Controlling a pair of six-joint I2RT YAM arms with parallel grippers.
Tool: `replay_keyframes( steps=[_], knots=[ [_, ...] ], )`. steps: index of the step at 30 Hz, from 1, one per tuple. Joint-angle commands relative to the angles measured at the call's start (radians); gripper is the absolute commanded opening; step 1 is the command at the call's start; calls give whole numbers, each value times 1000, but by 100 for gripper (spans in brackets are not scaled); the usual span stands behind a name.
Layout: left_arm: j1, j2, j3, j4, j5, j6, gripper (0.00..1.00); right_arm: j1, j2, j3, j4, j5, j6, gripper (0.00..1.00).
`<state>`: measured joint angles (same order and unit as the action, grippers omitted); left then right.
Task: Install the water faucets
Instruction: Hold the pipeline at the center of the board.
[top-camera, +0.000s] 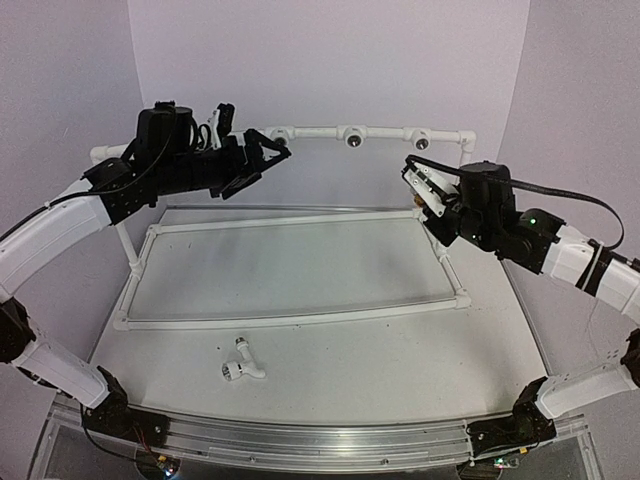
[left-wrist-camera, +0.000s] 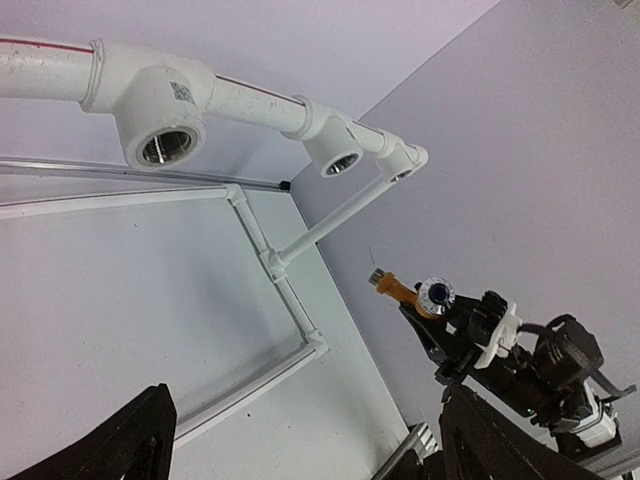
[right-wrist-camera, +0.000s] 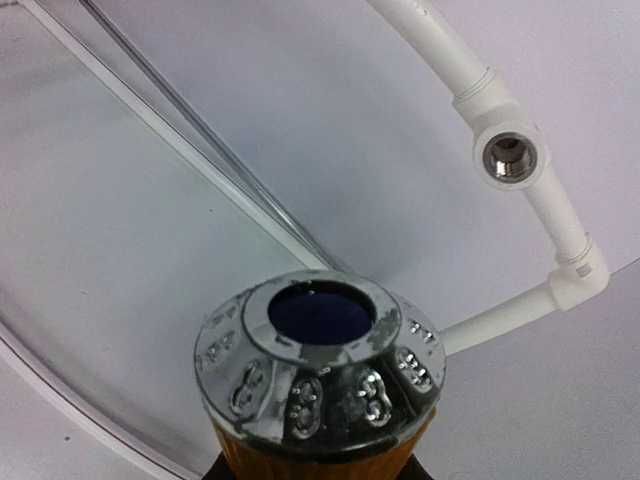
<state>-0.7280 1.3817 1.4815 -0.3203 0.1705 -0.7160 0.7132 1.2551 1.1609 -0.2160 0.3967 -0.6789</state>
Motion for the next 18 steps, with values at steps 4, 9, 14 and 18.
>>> replay_keyframes(
  steps=[4,9,14,18],
  knots=[
    [14,90,124,-21,-81,-99,94,5,22,-18,360,187,-549,0],
    [15,135,199,-24,-30,-5,94,6,28,-111,665,166,-814,0],
    [15,147,276,-59,6,172,92,7,39,-113,706,134,-878,0],
    [15,163,362,-138,-109,291,92,6,32,-121,717,101,-886,0]
  ],
)
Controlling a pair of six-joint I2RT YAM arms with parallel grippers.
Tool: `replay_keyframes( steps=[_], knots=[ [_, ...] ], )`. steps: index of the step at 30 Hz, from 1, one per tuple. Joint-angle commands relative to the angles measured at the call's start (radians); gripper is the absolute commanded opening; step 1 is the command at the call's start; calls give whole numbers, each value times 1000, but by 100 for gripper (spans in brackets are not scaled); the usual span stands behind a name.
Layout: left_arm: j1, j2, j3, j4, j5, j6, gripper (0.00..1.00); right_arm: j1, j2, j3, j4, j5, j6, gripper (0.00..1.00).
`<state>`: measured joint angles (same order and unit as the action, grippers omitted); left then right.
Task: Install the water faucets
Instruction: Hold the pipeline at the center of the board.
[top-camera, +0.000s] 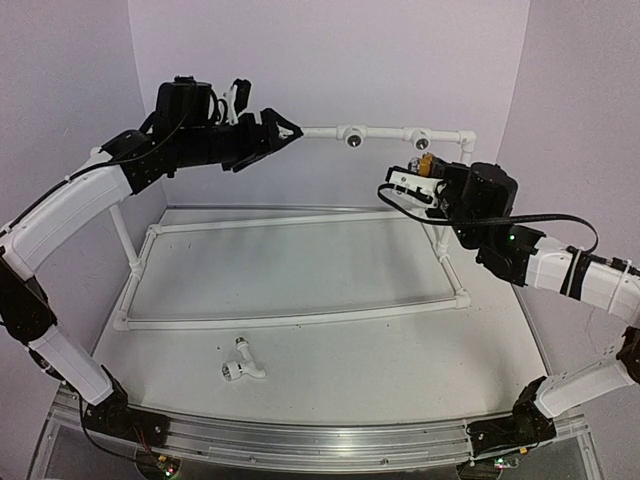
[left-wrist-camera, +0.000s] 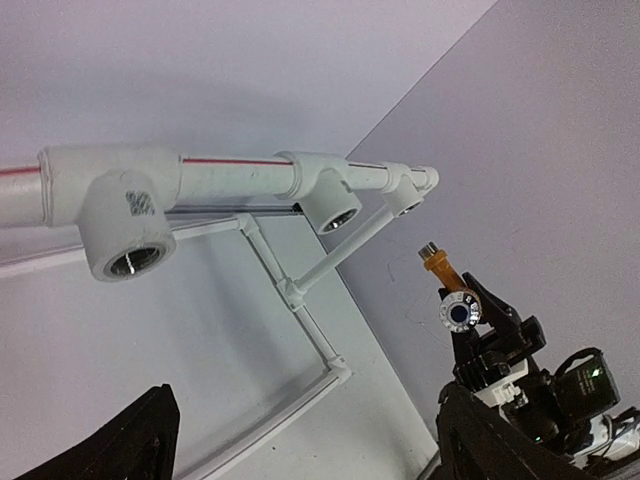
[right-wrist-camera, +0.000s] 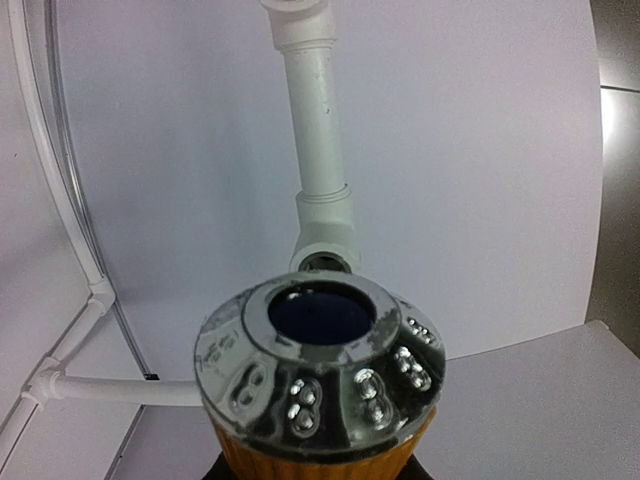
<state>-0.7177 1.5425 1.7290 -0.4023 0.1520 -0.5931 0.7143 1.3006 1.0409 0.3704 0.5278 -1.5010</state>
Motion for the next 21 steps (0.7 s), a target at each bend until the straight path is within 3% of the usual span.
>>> replay_keyframes(
  steps=[1,4,8,16,21],
  knots=[
    [4,7,131,-73,-148,184,92,4,-13,-5,136,-34,-70,0],
    [4,24,159,-90,-233,210,92,4,-1,-19,154,-35,-112,0],
    [4,65,181,-93,-246,187,93,1,15,-52,282,-50,-200,0],
    [17,91,194,-134,-300,121,92,-34,42,-41,287,-87,-187,0],
    [95,87,175,-181,-179,14,85,-36,66,-11,271,-93,-176,0]
  ],
)
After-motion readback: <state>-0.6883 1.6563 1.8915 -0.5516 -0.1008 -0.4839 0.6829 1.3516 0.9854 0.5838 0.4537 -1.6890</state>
